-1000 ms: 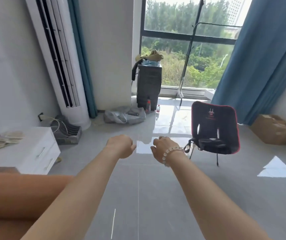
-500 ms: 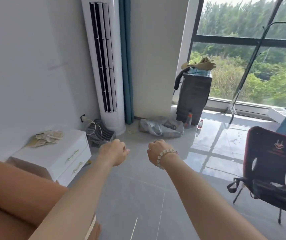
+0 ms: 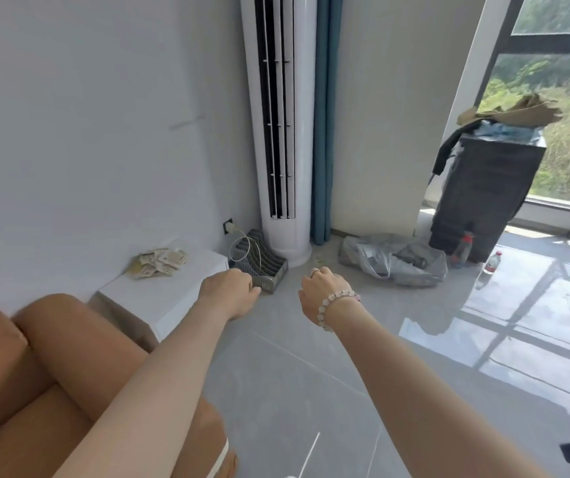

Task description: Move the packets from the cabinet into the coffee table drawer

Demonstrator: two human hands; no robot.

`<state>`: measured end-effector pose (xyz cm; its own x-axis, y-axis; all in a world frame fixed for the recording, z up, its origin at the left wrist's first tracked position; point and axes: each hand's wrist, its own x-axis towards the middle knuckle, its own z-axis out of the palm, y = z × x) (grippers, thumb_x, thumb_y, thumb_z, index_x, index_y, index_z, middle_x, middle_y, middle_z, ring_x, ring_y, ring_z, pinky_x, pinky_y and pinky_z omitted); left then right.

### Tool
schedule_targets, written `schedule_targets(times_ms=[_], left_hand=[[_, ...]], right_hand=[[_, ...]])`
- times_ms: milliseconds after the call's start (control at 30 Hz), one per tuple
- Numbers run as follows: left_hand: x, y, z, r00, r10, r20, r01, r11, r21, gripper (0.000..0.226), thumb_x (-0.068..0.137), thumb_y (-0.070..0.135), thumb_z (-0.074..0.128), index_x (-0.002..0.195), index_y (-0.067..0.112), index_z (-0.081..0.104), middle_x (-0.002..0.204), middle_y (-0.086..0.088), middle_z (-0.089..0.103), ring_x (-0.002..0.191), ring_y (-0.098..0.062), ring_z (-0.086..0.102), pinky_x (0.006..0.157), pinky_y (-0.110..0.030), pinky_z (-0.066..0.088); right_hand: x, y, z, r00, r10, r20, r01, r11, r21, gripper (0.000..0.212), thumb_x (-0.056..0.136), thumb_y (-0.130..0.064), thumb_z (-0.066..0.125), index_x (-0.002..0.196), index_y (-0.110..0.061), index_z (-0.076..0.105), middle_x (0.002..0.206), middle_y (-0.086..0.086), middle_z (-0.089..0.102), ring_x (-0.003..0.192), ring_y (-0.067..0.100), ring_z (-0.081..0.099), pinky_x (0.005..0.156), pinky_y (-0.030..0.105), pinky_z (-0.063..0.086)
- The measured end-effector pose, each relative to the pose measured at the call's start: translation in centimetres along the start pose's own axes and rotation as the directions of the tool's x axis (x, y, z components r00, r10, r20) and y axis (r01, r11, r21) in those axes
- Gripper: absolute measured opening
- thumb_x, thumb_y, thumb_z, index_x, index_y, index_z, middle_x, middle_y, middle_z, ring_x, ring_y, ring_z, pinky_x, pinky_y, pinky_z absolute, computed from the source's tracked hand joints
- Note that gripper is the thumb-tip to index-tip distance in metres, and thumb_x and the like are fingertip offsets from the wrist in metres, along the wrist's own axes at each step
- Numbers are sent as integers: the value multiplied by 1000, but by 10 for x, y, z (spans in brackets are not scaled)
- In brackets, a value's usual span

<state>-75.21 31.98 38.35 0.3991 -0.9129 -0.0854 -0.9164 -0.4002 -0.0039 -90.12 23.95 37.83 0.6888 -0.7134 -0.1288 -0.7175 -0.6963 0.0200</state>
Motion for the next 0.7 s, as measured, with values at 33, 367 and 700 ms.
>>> schedule_targets(times_ms=[33, 367, 700], left_hand=[[12, -2, 2, 1000, -1, -4, 1, 1000, 1, 39, 99, 38, 35, 117, 17, 63, 125, -2, 56, 115, -24, 54, 90, -33, 44], [158, -58, 11, 995, -102, -3, 101, 993, -55, 39, 99, 37, 34, 117, 16, 61, 124, -2, 58, 114, -24, 54, 88, -33, 44], [261, -101, 8, 986, -166, 22, 167, 984, -66, 37, 100, 37, 34, 111, 15, 62, 118, -1, 61, 108, -24, 57, 84, -32, 45]], right_hand=[[11, 3, 2, 1000, -4, -9, 4, 1000, -10, 41, 102, -23, 29, 136, -5, 43, 135, 12, 45, 127, 24, 39, 100, 32, 36], [173, 10, -18, 997, -75, -18, 76, 997, 33, 39, 102, -27, 30, 132, -10, 48, 137, 8, 45, 129, 24, 38, 101, 36, 36], [289, 9, -41, 991, -130, -44, 132, 990, 55, 36, 102, -25, 34, 131, -7, 46, 135, 9, 44, 126, 24, 40, 97, 31, 38]])
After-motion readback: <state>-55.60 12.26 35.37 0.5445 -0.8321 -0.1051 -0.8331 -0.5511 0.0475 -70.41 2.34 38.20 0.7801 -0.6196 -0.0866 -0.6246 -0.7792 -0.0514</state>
